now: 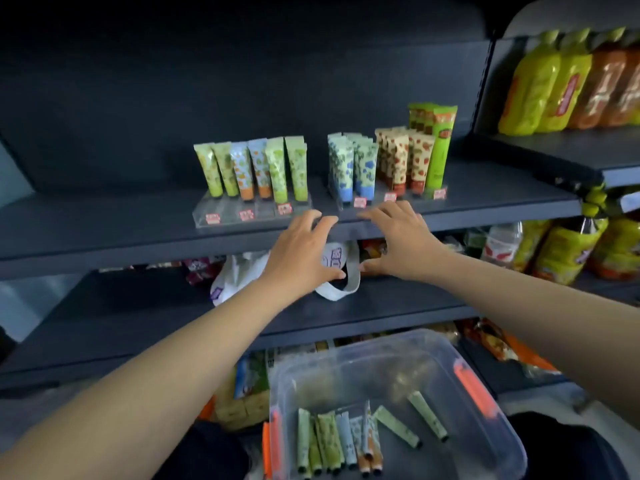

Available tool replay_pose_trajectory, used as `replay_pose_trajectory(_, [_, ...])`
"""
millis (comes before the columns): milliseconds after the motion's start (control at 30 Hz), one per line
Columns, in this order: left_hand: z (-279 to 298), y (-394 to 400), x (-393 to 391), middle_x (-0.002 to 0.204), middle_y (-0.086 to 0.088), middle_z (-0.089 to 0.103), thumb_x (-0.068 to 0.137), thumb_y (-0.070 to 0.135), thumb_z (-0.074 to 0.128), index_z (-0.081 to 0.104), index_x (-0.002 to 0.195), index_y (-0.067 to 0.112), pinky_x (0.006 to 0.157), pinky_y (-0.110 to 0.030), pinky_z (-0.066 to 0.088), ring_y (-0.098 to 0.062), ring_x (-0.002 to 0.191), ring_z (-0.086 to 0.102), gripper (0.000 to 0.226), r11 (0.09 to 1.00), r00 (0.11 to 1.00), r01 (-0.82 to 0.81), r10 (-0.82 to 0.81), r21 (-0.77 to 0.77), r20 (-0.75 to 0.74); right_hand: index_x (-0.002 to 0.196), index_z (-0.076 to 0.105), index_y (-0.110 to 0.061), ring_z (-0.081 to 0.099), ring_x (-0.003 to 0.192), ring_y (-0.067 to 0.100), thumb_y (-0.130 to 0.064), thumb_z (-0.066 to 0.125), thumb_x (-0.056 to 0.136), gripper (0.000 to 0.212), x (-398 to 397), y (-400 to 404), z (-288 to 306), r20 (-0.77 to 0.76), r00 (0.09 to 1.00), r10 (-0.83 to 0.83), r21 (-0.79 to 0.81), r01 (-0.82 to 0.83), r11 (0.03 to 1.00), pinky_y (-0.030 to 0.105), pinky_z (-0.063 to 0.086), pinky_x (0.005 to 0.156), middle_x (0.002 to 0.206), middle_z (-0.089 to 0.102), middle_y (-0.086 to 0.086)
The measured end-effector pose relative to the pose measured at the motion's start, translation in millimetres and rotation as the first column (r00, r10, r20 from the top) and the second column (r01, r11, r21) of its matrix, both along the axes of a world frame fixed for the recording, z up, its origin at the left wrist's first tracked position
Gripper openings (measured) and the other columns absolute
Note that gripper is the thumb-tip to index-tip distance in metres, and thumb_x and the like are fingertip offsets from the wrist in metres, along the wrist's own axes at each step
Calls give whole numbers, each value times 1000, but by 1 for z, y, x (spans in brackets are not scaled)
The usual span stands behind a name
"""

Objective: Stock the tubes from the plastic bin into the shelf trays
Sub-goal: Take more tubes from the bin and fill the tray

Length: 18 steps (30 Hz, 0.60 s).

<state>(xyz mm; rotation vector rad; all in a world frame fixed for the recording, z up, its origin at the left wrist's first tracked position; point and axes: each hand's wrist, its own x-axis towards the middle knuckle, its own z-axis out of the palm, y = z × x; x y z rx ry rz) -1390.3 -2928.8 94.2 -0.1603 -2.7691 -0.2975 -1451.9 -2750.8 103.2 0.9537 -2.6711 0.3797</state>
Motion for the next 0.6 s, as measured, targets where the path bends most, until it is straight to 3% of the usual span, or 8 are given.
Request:
replay_pose_trajectory(133, [-65, 16, 7, 138, -2, 34, 68, 44, 78, 38, 136, 19, 96, -39, 42, -23, 127, 35, 84, 999, 992, 34, -37, 30, 119, 136, 44, -20, 35, 122, 26, -45, 79, 65, 83, 10, 18, -62, 102, 995, 0, -3, 0, 1000, 40, 34, 100, 129, 45, 4])
replay_pose_trajectory(300, [-139, 21, 5, 138, 0, 32, 71, 44, 76, 34, 140, 20, 97, -35, 41, -20, 127, 35, 84, 995, 964, 5, -31, 99, 265, 139, 40, -22, 32, 126, 25, -41, 74, 71, 78, 12, 35, -130, 268, 962, -45, 39, 35, 999, 37, 32, 101, 133, 42, 2])
replay_pose_trajectory(467, [-215, 19, 12, 135, -2, 33, 74, 42, 74, 33, 139, 19, 99, -33, 39, -20, 127, 36, 80, 992, 877, -64, 2, 112, 481, 127, 54, -12, 46, 116, 36, -58, 60, 59, 82, 11, 46, -204, 403, 909, -111, 41, 103, 994, 47, 42, 95, 123, 53, 10])
replay_pose_trajectory(533, [-241, 17, 15, 140, -1, 27, 75, 40, 73, 32, 140, 20, 99, -31, 40, -20, 129, 33, 79, 987, 827, -109, 23, 120, 562, 131, 49, -14, 41, 123, 33, -65, 49, 55, 92, 10, 49, -230, 470, 869, -157, 113, 117, 987, 44, 37, 102, 130, 50, 9])
replay_pose_trajectory(600, [-260, 17, 16, 148, -1, 16, 78, 36, 72, 34, 138, 21, 98, -31, 43, -20, 132, 32, 74, 982, 829, -145, 56, 117, 557, 139, 38, -19, 33, 130, 30, -65, 52, 61, 92, 10, 51, -254, 551, 811, -196, 166, 124, 978, 41, 33, 107, 139, 42, 6])
